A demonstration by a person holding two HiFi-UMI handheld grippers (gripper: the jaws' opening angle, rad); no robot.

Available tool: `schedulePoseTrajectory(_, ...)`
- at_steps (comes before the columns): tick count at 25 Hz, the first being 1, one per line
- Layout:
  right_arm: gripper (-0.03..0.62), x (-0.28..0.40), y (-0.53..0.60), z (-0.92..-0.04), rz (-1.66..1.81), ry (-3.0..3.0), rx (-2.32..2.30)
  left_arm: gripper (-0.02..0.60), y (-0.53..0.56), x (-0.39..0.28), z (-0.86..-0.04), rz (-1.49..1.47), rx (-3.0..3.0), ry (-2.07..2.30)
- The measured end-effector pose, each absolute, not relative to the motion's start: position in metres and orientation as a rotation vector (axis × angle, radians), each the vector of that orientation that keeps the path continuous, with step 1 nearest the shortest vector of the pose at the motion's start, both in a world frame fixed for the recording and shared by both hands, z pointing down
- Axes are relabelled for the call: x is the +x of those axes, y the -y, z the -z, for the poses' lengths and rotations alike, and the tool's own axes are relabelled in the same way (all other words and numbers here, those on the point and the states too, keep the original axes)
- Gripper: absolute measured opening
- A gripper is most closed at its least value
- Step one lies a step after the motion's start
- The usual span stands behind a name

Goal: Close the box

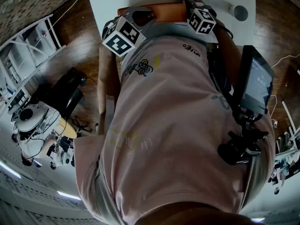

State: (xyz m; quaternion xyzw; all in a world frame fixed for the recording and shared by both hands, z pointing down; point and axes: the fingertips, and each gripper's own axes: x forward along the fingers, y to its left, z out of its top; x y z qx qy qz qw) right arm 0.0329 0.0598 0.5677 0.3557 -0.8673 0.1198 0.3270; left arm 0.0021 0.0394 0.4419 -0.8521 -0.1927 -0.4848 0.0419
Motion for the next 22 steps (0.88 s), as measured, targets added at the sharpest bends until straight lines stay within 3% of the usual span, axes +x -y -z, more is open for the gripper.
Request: schedulePoseTrajectory(22, 0.499, 0.025, -0.054, -0.567, -0.315, 2.27, 0.927, 0.074, -0.034, -0.005, -0.37, 1.366, -2.593, 0.763)
